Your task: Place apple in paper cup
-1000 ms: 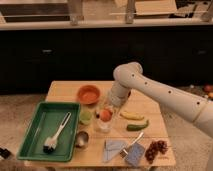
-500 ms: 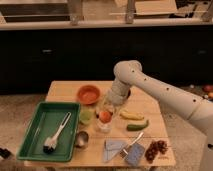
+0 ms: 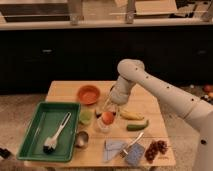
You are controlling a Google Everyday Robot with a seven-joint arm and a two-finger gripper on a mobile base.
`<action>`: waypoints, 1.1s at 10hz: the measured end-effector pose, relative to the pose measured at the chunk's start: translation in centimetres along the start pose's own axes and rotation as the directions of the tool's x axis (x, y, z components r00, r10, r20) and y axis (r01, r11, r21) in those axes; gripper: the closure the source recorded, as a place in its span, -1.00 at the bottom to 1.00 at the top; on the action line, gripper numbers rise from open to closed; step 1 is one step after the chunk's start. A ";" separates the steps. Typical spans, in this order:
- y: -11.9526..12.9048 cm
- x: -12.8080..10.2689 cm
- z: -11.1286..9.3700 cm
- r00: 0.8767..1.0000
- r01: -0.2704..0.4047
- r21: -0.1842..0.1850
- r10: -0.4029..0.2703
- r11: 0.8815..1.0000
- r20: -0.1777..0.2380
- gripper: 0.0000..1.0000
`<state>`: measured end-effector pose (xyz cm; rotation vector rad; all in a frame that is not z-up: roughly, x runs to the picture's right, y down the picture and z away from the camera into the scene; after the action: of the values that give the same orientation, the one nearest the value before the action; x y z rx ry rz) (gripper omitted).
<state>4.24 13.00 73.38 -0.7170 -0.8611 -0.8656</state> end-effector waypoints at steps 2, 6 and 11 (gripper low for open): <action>-0.4 -0.1 0.1 0.999 0.035 -0.003 -0.035 0.999 0.017 0.98; -1.4 -0.1 0.3 0.993 0.108 -0.003 -0.107 0.994 0.054 0.97; -2.1 -0.2 0.1 0.980 0.182 -0.002 -0.182 0.983 0.077 0.11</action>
<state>2.35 12.20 73.67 -0.6899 -1.0040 -1.0104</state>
